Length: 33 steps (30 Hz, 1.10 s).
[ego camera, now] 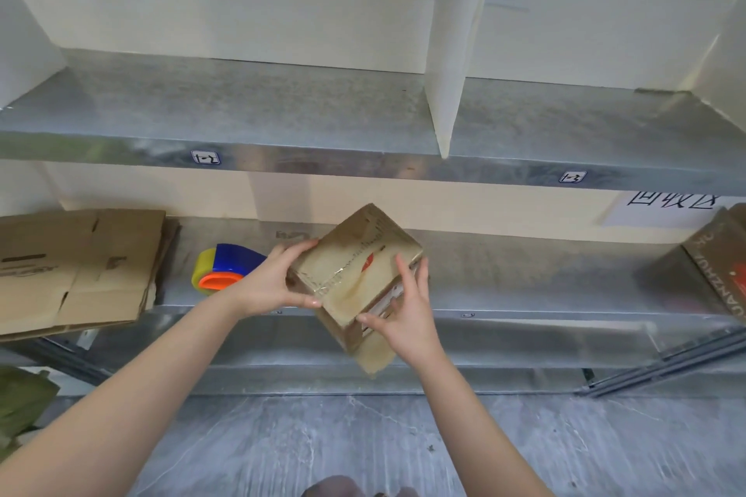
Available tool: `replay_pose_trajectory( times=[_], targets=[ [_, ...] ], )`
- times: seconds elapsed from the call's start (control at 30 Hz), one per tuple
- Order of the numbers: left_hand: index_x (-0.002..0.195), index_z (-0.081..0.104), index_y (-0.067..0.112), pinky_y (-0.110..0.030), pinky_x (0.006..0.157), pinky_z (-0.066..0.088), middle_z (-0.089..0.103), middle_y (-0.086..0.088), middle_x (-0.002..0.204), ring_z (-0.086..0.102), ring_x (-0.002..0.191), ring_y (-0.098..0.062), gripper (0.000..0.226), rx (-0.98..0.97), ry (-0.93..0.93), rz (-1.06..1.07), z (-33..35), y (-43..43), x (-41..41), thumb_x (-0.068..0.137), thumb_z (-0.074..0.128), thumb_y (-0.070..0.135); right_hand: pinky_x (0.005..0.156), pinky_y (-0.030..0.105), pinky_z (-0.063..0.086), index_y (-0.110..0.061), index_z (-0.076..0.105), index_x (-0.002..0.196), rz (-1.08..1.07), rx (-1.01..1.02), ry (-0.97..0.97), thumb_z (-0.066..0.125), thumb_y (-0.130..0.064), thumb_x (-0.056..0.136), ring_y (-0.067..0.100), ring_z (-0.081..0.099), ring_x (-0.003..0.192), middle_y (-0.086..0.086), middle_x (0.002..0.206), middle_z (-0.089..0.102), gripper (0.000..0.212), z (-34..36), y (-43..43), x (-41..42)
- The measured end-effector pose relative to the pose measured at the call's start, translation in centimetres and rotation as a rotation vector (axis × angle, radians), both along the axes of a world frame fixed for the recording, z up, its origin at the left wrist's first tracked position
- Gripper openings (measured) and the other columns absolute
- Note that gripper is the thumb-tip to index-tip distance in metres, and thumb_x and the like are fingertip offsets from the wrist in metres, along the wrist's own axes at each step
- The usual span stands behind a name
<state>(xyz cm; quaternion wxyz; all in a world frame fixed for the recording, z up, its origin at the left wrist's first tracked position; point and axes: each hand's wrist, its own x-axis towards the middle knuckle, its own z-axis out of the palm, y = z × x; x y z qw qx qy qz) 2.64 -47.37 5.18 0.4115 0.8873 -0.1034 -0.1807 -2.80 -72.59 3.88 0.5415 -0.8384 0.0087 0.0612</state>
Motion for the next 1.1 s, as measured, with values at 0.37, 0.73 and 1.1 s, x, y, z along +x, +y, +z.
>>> replay_pose_trajectory(
  times=[0.37, 0.73, 1.1],
  targets=[
    [0.139, 0.045, 0.028, -0.029, 0.102, 0.039, 0.046, 0.0, 0.126, 0.046, 0.117, -0.013, 0.064, -0.043, -0.271, 0.353, -1.2, -5.2, -2.3, 0.082, 0.074, 0.031, 0.109, 0.024, 0.033, -0.033, 0.048, 0.137, 0.044, 0.001, -0.035, 0.072, -0.025, 0.086, 0.002, 0.042, 0.125, -0.011, 0.138, 0.048, 0.057, 1.2, -1.0, 1.9],
    [0.145, 0.04, 0.027, -0.025, 0.104, 0.035, 0.046, -0.003, 0.139, 0.046, 0.127, -0.018, 0.059, 0.065, -0.267, 0.267, -0.5, -6.9, -0.9, 0.091, 0.062, 0.036, 0.109, 0.027, 0.035, -0.025, 0.049, 0.137, 0.1, -0.247, -0.132, 0.074, -0.02, 0.084, 0.016, 0.045, 0.128, 0.002, 0.139, 0.047, 0.058, 0.4, -3.6, 5.4],
    [0.152, 0.024, 0.029, -0.041, 0.118, 0.018, 0.032, -0.002, 0.155, 0.024, 0.144, -0.026, 0.069, 0.666, -0.585, -0.04, 0.3, -0.7, -2.3, 0.093, 0.048, 0.055, 0.118, 0.042, 0.027, -0.028, 0.051, 0.138, 0.204, -0.624, -0.497, 0.048, -0.051, 0.092, 0.022, 0.018, 0.147, 0.001, 0.152, 0.038, 0.051, 2.1, -1.4, 2.3]
  ],
)
